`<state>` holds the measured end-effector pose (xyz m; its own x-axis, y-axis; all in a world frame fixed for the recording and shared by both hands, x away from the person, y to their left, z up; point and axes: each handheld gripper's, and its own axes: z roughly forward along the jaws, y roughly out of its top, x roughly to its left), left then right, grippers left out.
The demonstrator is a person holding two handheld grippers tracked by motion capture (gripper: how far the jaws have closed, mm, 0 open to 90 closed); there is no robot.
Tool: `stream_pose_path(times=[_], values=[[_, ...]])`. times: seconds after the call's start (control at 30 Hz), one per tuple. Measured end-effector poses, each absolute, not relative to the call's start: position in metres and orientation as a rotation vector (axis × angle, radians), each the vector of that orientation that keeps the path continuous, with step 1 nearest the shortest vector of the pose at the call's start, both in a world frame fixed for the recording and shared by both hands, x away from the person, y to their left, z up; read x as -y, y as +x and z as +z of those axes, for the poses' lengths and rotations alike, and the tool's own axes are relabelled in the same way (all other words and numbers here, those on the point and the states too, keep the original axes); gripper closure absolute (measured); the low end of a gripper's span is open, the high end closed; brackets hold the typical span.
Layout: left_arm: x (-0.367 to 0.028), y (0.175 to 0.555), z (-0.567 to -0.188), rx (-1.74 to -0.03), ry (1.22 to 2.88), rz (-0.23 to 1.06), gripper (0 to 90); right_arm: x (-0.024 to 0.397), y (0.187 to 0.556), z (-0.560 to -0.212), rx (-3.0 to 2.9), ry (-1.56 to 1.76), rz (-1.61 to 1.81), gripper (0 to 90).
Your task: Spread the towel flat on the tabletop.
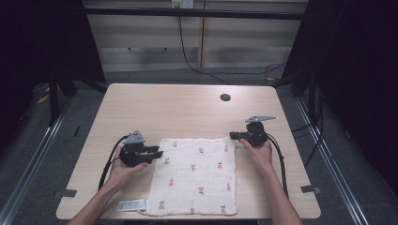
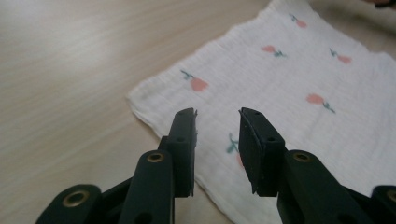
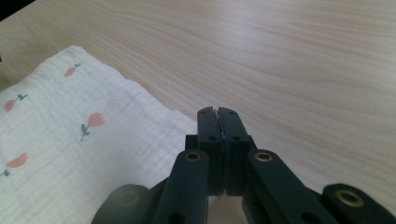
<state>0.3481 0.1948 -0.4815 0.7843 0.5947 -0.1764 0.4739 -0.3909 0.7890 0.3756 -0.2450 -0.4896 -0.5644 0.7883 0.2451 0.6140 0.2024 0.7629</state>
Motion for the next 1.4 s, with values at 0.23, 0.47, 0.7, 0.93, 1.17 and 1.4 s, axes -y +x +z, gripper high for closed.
stream_pose_path(times=[0.23,0.47,0.7,0.93,1.17,1.4], values=[[-0.200,0.386,-0.480,-0.881,2.001,0.143,62.3,0.242,0.376,-0.490,-2.286,1.343,1.289,88.8],[-0.188,0.414,-0.493,-0.908,2.006,0.140,65.8,0.241,0.376,-0.491,-2.291,1.338,1.289,88.9],[-0.180,0.419,-0.506,-0.909,2.080,0.150,67.2,0.241,0.375,-0.493,-2.296,1.339,1.280,88.8],[-0.177,0.417,-0.508,-0.882,2.104,0.142,67.4,0.240,0.373,-0.493,-2.300,1.341,1.281,88.8],[-0.173,0.413,-0.508,-0.830,2.137,0.179,72.5,0.239,0.372,-0.496,-2.310,1.343,1.269,88.7],[-0.173,0.412,-0.509,-0.826,2.138,0.178,86.0,0.239,0.370,-0.494,-2.303,1.340,1.282,88.8]])
